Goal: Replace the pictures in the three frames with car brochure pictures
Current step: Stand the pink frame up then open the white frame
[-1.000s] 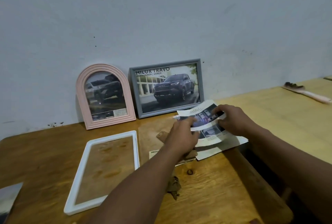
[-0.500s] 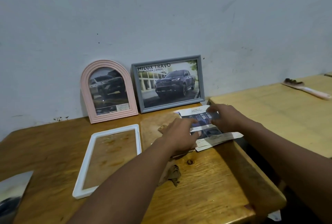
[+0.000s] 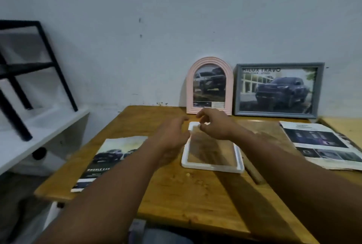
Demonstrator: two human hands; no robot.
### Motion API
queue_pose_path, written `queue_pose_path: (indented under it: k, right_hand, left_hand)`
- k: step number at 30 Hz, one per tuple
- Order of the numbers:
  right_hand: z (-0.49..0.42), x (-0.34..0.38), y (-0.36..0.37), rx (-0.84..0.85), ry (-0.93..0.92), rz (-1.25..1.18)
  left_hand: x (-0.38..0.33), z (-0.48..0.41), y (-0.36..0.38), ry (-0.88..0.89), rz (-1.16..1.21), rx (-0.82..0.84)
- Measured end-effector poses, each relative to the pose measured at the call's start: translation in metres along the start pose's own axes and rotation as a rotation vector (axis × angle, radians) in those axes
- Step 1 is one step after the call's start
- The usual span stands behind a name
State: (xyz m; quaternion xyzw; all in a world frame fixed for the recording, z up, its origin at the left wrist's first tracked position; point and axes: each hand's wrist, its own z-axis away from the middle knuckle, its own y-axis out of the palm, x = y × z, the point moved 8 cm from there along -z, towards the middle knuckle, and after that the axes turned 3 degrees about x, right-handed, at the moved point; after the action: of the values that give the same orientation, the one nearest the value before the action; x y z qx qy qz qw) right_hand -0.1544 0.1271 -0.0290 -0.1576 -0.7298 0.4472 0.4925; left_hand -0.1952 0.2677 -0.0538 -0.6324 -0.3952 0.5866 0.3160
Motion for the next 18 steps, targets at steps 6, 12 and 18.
queue_pose_path:
  k: [6, 12, 18]
  right_hand:
    - [-0.041, 0.097, 0.120, 0.201, -0.074, -0.082]
    - [-0.056, 0.134, 0.193, 0.279, -0.038, 0.135]
    - [-0.062, 0.130, 0.208, 0.237, -0.034, 0.086]
  left_hand:
    - [0.146, 0.065, -0.069, -0.230, -0.075, -0.124]
    - [0.235, 0.113, -0.083, -0.384, -0.131, -0.165]
    - [0.236, 0.122, -0.073, -0.382, -0.223, -0.346]
